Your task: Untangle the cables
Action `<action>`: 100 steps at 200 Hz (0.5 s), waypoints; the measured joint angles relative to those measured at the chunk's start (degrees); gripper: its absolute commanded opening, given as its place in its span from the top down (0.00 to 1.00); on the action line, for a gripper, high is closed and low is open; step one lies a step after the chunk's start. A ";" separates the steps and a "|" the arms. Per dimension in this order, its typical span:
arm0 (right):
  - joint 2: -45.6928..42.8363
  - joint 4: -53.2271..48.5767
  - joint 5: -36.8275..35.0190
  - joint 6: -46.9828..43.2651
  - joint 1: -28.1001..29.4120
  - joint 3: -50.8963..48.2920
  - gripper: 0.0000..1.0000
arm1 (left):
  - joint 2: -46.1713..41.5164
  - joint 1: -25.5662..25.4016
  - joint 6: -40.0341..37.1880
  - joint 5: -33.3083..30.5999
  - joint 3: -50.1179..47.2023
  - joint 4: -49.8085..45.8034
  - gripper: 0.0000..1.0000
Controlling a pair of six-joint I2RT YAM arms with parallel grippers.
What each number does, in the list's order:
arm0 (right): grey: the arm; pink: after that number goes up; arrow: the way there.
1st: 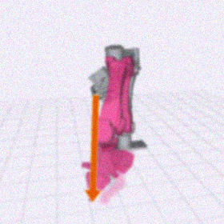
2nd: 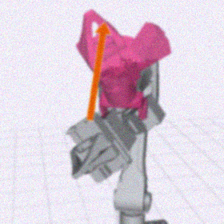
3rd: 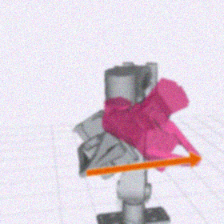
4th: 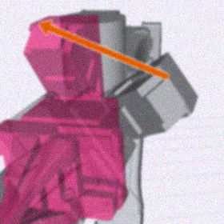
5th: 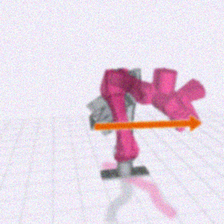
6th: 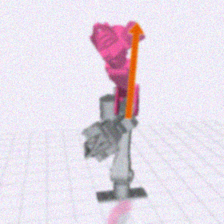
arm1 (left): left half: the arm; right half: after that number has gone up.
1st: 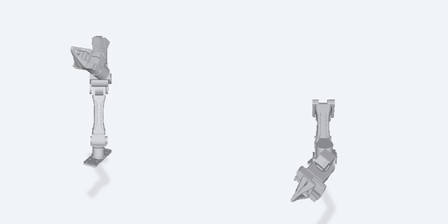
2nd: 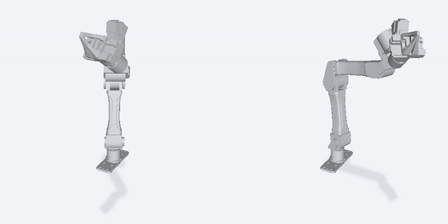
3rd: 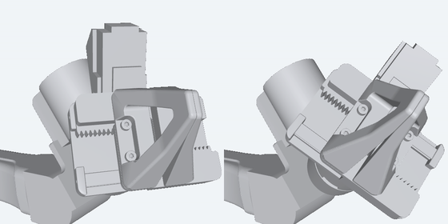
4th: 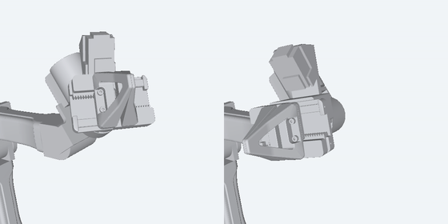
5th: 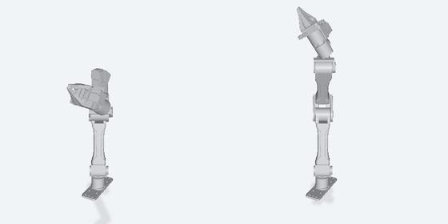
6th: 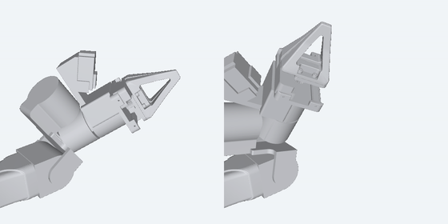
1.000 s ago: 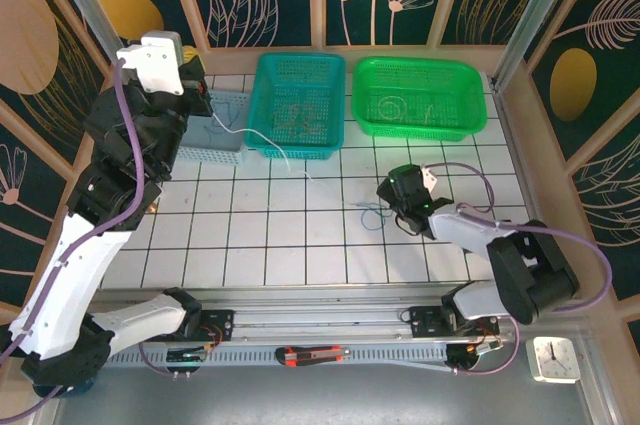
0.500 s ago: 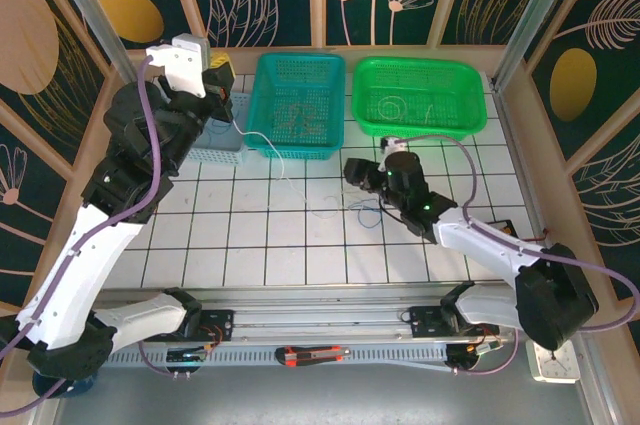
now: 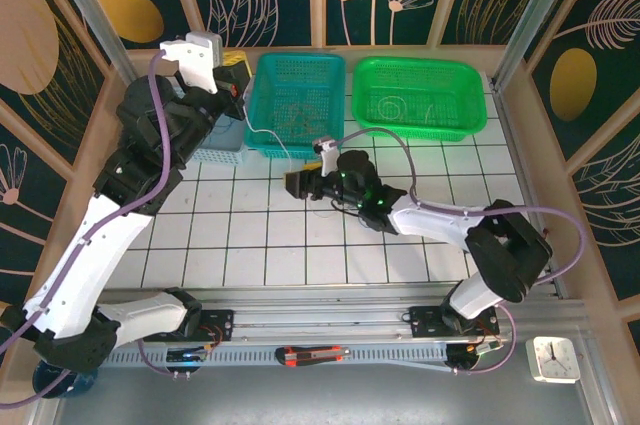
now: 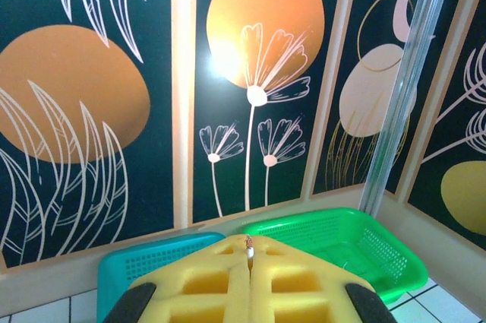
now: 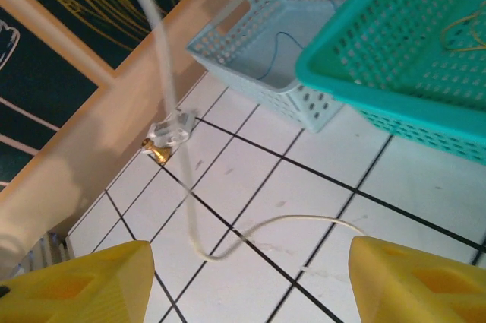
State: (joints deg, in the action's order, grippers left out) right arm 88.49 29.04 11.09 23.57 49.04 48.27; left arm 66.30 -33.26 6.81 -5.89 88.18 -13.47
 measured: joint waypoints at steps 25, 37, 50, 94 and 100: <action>1.75 2.21 0.59 -0.37 0.85 1.70 0.32 | 0.52 0.00 0.85 1.11 0.00 0.04 1.00; 2.60 3.17 0.55 -0.37 0.85 2.38 0.33 | 0.68 0.00 1.22 1.55 0.00 0.04 1.00; 3.69 4.22 0.35 -0.37 0.85 2.80 0.35 | 0.74 0.00 1.46 1.92 0.00 0.09 1.00; 8.09 5.62 -1.14 0.09 0.81 4.11 0.77 | 0.94 0.00 2.40 2.91 0.57 0.46 1.00; 8.59 5.62 -0.96 0.28 0.79 4.42 0.87 | 0.94 0.00 2.51 2.93 0.70 0.48 1.00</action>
State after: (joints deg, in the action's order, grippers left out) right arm 97.08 34.65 10.13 23.86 49.82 52.69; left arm 67.24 -33.26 9.32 -2.96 88.88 -12.99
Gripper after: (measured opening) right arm 0.311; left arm 0.043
